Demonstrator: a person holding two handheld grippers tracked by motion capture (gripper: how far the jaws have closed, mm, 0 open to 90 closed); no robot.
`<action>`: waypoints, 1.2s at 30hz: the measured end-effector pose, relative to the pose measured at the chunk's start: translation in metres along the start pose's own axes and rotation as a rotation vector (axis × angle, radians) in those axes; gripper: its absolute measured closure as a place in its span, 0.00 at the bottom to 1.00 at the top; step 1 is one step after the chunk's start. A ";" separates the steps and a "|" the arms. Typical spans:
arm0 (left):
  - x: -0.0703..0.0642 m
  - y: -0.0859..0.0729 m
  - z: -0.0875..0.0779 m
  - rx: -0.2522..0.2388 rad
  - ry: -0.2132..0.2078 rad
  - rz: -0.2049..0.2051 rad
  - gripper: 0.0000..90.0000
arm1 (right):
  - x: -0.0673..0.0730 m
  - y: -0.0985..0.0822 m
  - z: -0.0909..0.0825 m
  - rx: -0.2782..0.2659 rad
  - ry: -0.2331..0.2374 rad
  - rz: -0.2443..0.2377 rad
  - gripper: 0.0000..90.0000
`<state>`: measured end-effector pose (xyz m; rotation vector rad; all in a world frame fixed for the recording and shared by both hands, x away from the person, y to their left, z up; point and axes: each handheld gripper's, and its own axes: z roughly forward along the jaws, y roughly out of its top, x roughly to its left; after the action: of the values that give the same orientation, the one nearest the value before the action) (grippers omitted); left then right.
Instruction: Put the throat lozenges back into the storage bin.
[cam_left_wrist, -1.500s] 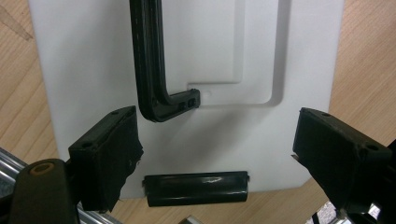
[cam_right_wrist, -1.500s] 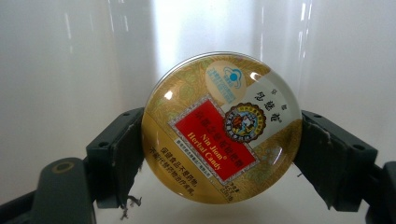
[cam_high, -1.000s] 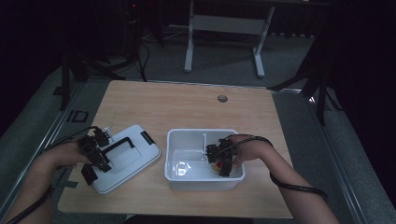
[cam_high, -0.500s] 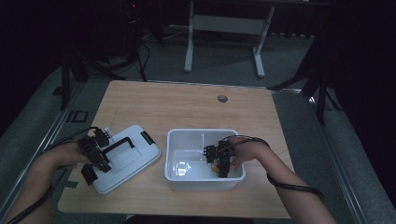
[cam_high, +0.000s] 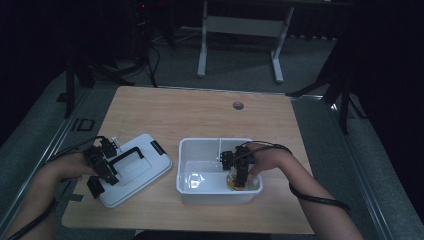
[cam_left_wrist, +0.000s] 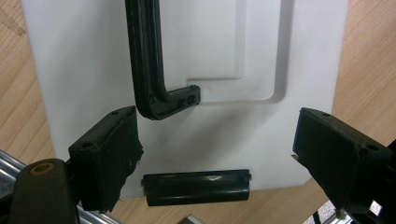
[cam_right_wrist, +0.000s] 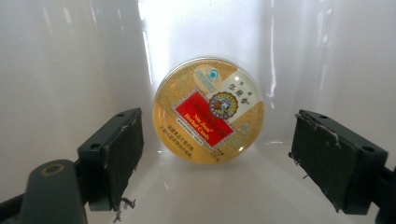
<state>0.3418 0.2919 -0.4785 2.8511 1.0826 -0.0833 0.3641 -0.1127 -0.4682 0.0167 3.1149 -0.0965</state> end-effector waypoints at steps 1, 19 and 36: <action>0.000 0.000 0.000 0.000 0.000 0.000 0.16 | -0.001 -0.002 -0.007 -0.025 -0.009 -0.012 0.19; -0.001 0.002 -0.003 0.002 -0.002 0.003 0.16 | 0.001 -0.031 -0.070 -0.123 -0.047 -0.007 0.13; -0.001 0.000 -0.004 -0.004 -0.004 -0.003 0.16 | -0.003 -0.090 -0.088 -0.168 -0.079 0.063 0.15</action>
<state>0.3406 0.2918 -0.4745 2.8447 1.0851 -0.0876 0.3637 -0.1971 -0.3750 0.1043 3.0288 0.1612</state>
